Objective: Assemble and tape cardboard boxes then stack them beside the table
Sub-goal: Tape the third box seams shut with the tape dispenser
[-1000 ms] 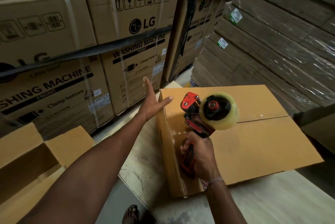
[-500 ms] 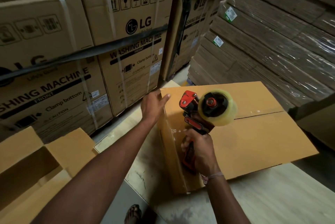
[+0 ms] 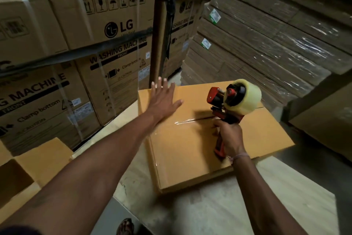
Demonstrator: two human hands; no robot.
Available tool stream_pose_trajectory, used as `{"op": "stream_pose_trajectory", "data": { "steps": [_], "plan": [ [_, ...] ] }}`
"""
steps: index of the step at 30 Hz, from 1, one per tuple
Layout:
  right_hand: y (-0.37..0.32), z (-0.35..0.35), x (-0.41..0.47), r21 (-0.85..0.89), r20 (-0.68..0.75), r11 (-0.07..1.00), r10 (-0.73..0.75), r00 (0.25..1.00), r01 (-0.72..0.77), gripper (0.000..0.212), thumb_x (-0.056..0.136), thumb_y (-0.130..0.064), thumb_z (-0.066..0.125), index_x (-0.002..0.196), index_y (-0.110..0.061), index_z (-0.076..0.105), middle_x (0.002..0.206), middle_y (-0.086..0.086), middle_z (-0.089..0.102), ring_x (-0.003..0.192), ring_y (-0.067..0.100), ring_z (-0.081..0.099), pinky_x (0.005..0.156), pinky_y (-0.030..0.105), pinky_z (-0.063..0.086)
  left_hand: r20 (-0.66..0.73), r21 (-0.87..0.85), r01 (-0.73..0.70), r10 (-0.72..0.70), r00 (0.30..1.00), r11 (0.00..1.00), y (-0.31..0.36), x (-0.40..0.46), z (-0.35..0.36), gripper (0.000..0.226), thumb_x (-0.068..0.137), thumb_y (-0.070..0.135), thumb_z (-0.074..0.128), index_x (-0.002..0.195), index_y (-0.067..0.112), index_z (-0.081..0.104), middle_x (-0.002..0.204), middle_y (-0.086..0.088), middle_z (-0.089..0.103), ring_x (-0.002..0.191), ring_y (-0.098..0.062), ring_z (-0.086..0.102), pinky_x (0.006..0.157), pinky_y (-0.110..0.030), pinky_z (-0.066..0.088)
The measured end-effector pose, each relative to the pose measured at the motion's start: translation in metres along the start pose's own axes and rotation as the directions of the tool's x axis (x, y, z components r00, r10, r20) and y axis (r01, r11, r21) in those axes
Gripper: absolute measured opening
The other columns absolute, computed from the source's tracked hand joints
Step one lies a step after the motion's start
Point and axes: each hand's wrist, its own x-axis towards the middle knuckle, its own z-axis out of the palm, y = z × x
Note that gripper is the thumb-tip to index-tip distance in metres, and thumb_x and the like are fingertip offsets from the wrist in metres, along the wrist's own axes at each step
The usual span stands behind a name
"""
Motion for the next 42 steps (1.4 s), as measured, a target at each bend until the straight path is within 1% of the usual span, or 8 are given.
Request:
{"op": "stream_pose_trajectory", "data": {
  "steps": [7, 13, 18, 24, 28, 30, 35, 42],
  "plan": [
    [0.021, -0.034, -0.002, 0.088, 0.026, 0.993, 0.077, 0.997, -0.079, 0.011, 0.089, -0.019, 0.076, 0.084, -0.009, 0.076, 0.077, 0.01, 0.069, 0.07, 0.023, 0.06, 0.068, 0.038, 0.047, -0.015, -0.002, 0.096, -0.097, 0.995, 0.995, -0.003, 0.011, 0.009, 0.101, 0.09, 0.089, 0.015, 0.155, 0.015, 0.039, 0.154, -0.017, 0.048, 0.147, -0.033, 0.039, 0.127, -0.06, 0.005],
    [0.034, -0.028, -0.039, 0.103, 0.109, 0.983, 0.139, 0.984, -0.15, 0.01, 0.081, -0.021, 0.077, 0.076, -0.012, 0.074, 0.07, 0.007, 0.06, 0.064, 0.022, 0.051, 0.063, 0.035, 0.041, -0.053, 0.004, 0.067, -0.066, 0.996, 0.998, -0.028, -0.027, 0.002, 0.083, 0.099, 0.078, 0.023, 0.151, 0.015, 0.042, 0.144, -0.016, 0.053, 0.14, -0.033, 0.045, 0.128, -0.058, 0.004],
    [0.039, -0.006, -0.103, 0.072, 0.21, 0.988, 0.118, 0.971, -0.136, 0.022, 0.072, -0.011, 0.075, 0.094, -0.01, 0.077, 0.087, 0.001, 0.075, 0.086, 0.02, 0.063, 0.077, 0.037, 0.048, -0.049, 0.006, 0.073, -0.072, 0.996, 0.997, -0.066, -0.075, -0.009, 0.082, 0.1, 0.077, 0.02, 0.155, 0.019, 0.037, 0.145, -0.016, 0.052, 0.14, -0.033, 0.044, 0.128, -0.056, 0.005],
    [0.05, 0.013, -0.15, -0.022, 0.385, 1.0, 0.007, 0.923, 0.002, 0.012, 0.082, -0.006, 0.078, 0.071, -0.008, 0.075, 0.085, -0.012, 0.078, 0.081, -0.002, 0.067, 0.075, 0.029, 0.044, -0.029, 0.041, 0.115, -0.113, 0.993, 0.993, -0.127, -0.141, -0.024, 0.089, 0.095, 0.084, 0.017, 0.156, 0.021, 0.034, 0.156, -0.013, 0.045, 0.146, -0.029, 0.038, 0.128, -0.053, 0.002],
    [0.037, 0.001, -0.137, -0.06, 0.416, 0.998, -0.008, 0.91, 0.036, 0.008, 0.082, -0.005, 0.075, 0.076, -0.011, 0.075, 0.076, -0.011, 0.076, 0.079, 0.014, 0.066, 0.071, 0.03, 0.043, 0.011, 0.069, 0.141, -0.142, 0.99, 0.988, -0.141, -0.151, -0.026, 0.091, 0.093, 0.085, 0.012, 0.158, 0.024, 0.03, 0.158, -0.013, 0.043, 0.147, -0.03, 0.036, 0.127, -0.054, 0.001],
    [0.028, -0.012, -0.117, -0.104, 0.386, 0.993, -0.013, 0.922, 0.058, 0.009, 0.083, -0.01, 0.076, 0.074, -0.013, 0.074, 0.059, -0.011, 0.066, 0.066, 0.015, 0.057, 0.065, 0.029, 0.04, 0.025, 0.097, 0.175, -0.178, 0.984, 0.98, -0.132, -0.144, -0.027, 0.091, 0.094, 0.083, 0.015, 0.157, 0.02, 0.033, 0.156, -0.016, 0.044, 0.145, -0.033, 0.038, 0.127, -0.058, 0.004],
    [0.013, -0.054, -0.06, -0.172, 0.26, 0.968, -0.137, 0.956, 0.185, 0.011, 0.087, -0.024, 0.076, 0.08, -0.017, 0.073, 0.062, -0.007, 0.066, 0.062, 0.009, 0.058, 0.063, 0.03, 0.043, 0.111, 0.097, 0.1, -0.11, 0.988, 0.99, -0.069, -0.102, -0.027, 0.077, 0.102, 0.068, 0.032, 0.155, 0.012, 0.036, 0.157, -0.018, 0.041, 0.144, -0.035, 0.037, 0.126, -0.058, 0.014],
    [0.018, -0.089, 0.025, -0.164, 0.137, 0.986, -0.001, 0.991, 0.024, 0.019, 0.069, -0.036, 0.074, 0.076, -0.02, 0.068, 0.06, 0.005, 0.054, 0.056, 0.021, 0.044, 0.055, 0.038, 0.034, 0.108, -0.129, -0.096, 0.11, 0.988, 0.987, 0.042, -0.038, -0.005, 0.059, 0.108, 0.041, 0.047, 0.159, 0.014, 0.037, 0.162, -0.014, 0.038, 0.149, -0.031, 0.034, 0.126, -0.044, 0.018]
  ]
}}
